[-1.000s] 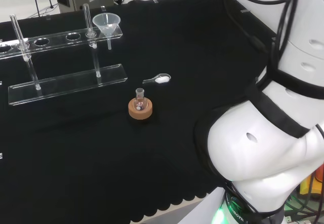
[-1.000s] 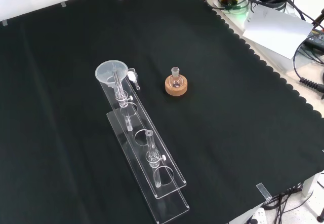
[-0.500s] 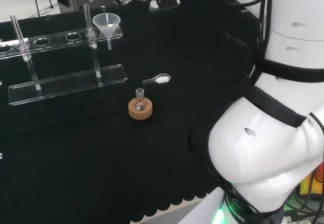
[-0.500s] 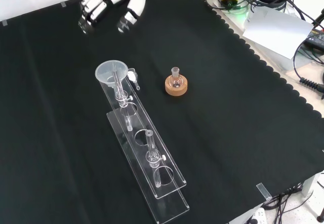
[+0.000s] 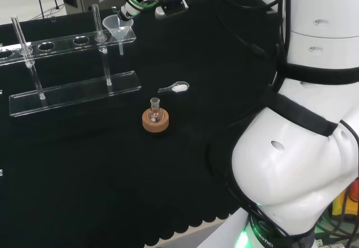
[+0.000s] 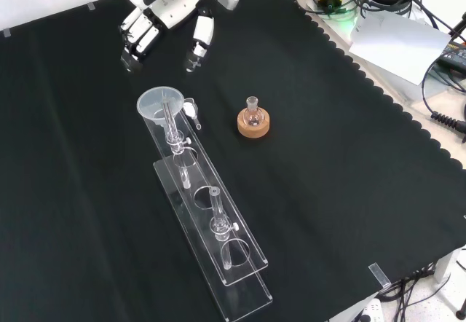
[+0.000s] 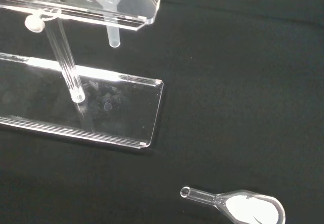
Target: Pick up the funnel from the transparent funnel stand.
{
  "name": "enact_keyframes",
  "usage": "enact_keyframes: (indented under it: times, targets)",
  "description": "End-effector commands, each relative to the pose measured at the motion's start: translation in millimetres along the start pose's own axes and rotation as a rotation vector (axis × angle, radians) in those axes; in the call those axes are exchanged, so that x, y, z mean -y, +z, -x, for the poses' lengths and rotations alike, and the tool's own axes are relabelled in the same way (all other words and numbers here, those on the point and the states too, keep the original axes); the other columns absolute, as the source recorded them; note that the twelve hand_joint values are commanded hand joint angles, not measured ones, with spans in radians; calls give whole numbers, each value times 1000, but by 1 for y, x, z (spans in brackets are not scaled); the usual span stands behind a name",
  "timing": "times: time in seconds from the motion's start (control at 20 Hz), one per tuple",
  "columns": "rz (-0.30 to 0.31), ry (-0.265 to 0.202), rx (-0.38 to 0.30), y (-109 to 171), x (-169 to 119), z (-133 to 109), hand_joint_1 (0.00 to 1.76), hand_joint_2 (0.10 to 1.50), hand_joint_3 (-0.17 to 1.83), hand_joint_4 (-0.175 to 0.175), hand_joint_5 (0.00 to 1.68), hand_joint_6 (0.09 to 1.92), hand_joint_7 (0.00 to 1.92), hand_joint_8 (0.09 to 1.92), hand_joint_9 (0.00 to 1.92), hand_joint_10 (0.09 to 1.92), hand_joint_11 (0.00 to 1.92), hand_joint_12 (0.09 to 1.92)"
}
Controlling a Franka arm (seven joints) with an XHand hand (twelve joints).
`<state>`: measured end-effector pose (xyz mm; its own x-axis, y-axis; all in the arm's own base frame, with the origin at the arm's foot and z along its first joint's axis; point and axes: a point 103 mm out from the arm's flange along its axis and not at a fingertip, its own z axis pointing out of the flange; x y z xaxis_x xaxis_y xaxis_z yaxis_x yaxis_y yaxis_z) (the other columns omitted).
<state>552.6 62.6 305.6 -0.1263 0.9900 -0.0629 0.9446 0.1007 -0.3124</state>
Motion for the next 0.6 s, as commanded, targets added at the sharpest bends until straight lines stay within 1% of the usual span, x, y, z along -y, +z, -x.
enact_keyframes:
  times: [0.05,0.2,0.35,0.5,0.6]
  targets:
    - [-79,-8,46,-1,-12,-21,424,887,243,-30,218,87,58,701,253,750,83,1434]
    - [-124,-19,51,-1,-17,-24,393,819,247,-39,192,87,24,740,226,805,110,1476]
    - [-167,-29,74,0,-22,-27,404,777,241,-47,134,87,3,716,217,831,161,1505]
    - [-193,-35,97,2,-28,-30,445,759,239,-51,109,87,0,676,211,844,185,1510]
    - [-198,-40,106,2,-32,-31,468,755,241,-51,104,87,0,635,197,849,193,1510]
